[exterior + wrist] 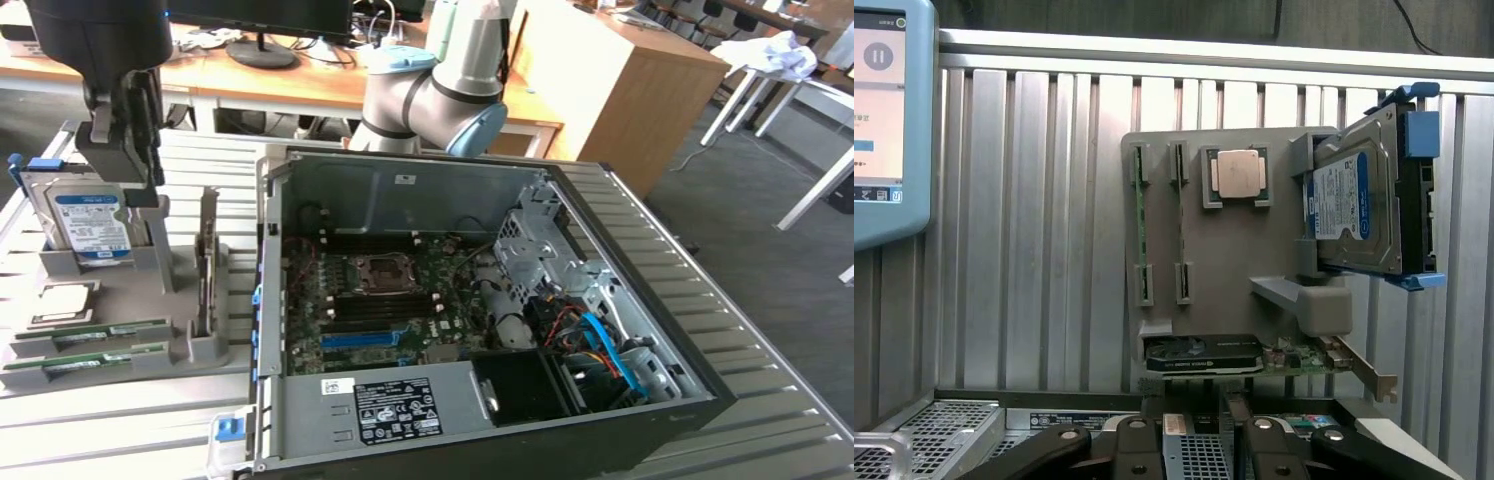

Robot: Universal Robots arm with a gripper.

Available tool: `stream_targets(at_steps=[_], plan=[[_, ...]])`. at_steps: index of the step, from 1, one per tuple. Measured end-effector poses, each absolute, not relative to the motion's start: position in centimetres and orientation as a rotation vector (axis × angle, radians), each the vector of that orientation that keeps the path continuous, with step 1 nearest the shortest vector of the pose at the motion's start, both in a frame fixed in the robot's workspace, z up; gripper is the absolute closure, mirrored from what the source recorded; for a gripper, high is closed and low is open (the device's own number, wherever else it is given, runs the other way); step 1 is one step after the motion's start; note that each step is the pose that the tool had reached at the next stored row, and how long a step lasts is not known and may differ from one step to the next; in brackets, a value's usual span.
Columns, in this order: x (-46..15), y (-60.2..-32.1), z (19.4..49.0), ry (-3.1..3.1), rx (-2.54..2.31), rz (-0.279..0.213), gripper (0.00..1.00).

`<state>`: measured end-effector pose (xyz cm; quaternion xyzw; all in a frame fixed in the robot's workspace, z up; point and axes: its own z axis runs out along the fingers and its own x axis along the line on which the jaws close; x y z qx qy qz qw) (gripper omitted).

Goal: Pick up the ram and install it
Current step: 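Pick up the ram and move it above insertion slot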

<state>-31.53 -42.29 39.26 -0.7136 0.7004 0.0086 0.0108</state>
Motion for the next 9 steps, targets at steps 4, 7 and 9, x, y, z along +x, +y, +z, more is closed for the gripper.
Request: stream_targets(at_steps=[4,7,9], plan=[[-31.78,-42.31,39.27,2.187,-2.227,0.025,0.64],[-32.08,-42.35,39.26,2.187,-2.228,0.024,0.64],[-32.21,-42.42,39.25,2.187,-2.228,0.024,0.64]])
